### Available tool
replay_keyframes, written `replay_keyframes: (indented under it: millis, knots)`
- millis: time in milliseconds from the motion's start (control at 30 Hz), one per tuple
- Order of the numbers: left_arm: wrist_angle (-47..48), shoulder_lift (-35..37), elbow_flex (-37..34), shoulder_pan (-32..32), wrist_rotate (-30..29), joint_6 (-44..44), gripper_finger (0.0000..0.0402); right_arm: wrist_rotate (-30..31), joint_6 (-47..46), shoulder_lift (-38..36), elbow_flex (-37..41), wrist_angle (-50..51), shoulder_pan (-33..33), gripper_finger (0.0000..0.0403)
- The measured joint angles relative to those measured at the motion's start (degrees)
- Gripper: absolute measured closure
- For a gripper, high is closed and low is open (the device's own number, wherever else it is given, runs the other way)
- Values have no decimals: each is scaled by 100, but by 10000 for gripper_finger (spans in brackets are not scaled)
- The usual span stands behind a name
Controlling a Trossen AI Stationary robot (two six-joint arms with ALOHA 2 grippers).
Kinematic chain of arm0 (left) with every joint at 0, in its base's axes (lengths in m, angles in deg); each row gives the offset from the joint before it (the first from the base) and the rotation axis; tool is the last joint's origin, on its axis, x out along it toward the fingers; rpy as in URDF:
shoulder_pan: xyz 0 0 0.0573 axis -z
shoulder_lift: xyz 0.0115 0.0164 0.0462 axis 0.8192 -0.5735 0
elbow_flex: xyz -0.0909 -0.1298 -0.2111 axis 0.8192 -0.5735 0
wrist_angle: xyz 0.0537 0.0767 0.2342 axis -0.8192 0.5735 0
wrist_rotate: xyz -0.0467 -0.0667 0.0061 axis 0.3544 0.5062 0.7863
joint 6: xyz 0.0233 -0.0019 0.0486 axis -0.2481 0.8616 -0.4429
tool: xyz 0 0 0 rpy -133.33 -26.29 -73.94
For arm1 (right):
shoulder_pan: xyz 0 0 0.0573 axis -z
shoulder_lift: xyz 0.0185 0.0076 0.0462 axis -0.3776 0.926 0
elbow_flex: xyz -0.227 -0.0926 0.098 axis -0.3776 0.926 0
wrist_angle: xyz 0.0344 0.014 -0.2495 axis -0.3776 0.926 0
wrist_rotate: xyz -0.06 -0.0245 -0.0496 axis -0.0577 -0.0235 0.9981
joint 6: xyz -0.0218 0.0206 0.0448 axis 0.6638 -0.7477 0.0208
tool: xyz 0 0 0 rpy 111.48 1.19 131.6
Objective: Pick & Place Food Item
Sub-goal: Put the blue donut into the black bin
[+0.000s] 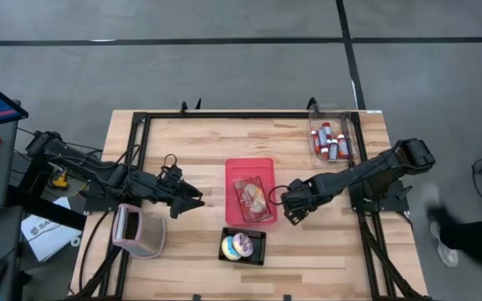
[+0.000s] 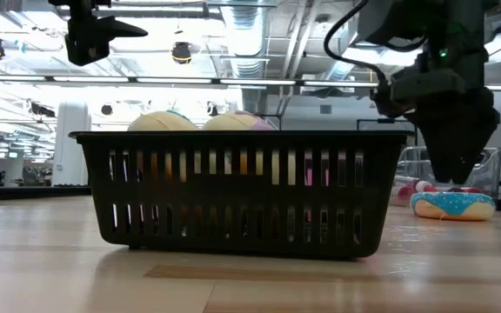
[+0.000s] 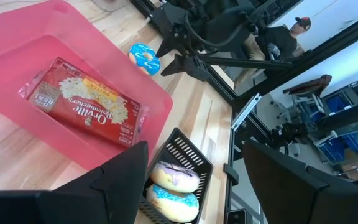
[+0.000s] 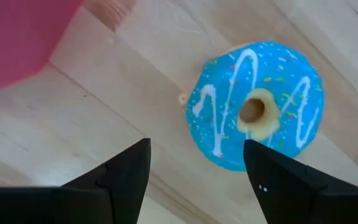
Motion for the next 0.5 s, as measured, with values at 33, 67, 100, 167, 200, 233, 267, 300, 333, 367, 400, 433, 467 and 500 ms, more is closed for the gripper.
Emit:
replay_keyframes:
  millis: [33,67,100,167,200,233,267,300,333,367,400,433,467,500]
  knots:
    - [0,0,0,0,0,8,141,-37,66,4,37,-83,35,154]
    - [0,0,0,1,0,16,141,-98,113,34,56,-192,64,154]
    - [1,0,0,1,0,17,141,-149,167,54,80,-315,87,154]
    - [2,0,0,1,0,44,141,-157,247,59,112,-299,122,154]
    - [2,0,0,-1,-4,53,141,-134,272,57,116,-288,135,154]
    - [4,0,0,-1,-16,63,141,-121,299,57,114,-302,164,154]
    - [3,0,0,1,-20,89,141,-114,338,50,112,-275,195,154]
    - [2,0,0,-1,-20,111,141,-106,412,44,111,-223,221,154]
    - [4,0,0,-1,-20,118,141,-99,484,48,111,-206,246,154]
    - [4,0,0,-1,-22,123,141,-100,553,68,111,-217,275,154]
    - [4,0,0,-1,-22,123,141,-103,615,96,111,-234,303,154]
    - [4,0,0,-1,-22,130,141,-125,684,125,111,-258,327,154]
    - [9,0,0,-1,-23,132,141,-129,735,149,111,-308,352,154]
    - [9,0,0,1,-26,142,141,-134,782,164,111,-347,380,154]
